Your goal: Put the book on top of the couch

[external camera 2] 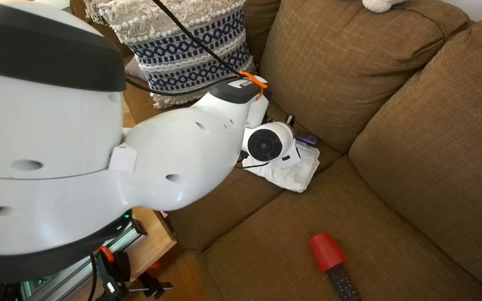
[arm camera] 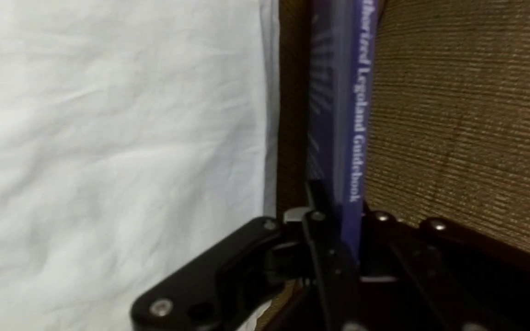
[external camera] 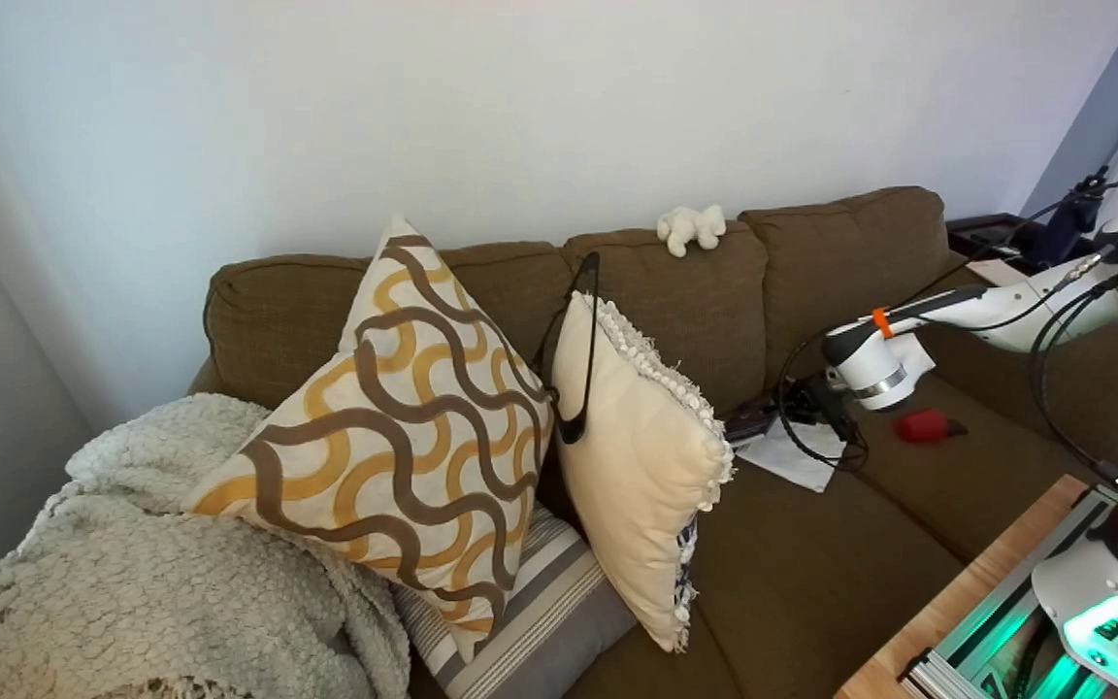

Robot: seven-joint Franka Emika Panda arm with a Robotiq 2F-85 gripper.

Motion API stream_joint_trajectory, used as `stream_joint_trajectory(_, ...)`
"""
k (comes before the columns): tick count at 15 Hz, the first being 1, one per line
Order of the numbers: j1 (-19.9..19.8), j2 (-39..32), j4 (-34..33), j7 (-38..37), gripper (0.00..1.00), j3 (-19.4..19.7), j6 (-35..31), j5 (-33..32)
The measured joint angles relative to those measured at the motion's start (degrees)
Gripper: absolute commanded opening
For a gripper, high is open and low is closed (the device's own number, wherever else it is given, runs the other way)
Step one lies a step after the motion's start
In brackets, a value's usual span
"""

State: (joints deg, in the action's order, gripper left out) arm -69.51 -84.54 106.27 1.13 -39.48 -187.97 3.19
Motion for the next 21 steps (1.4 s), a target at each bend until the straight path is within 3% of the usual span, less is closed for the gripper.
stream_joint_trajectory(4,-1.0,1.4,2.9,0.0,0.03,-0.8,-2.0,0.0)
stream_joint_trajectory(7,-4.2,3.8,8.6,0.0,0.03,-3.3,-2.2,-1.5)
stream_joint_trajectory(13,-19.3,8.5,24.1,-1.2,0.03,-18.7,-7.7,-8.6)
stream_joint_trajectory(15,-24.5,10.0,26.8,-3.7,0.03,-24.2,-9.6,-8.6)
stream_joint_trajectory(16,-26.9,10.9,27.5,-5.4,0.10,-26.7,-10.2,-8.5)
stream_joint_trajectory(17,-28.2,11.8,27.7,-5.8,0.10,-28.1,-9.9,-8.6)
stream_joint_trajectory(18,-28.3,12.2,27.7,-5.9,0.03,-27.9,-9.8,-8.6)
stream_joint_trajectory(21,-26.8,12.0,27.8,-6.2,0.03,-26.5,-10.2,-8.3)
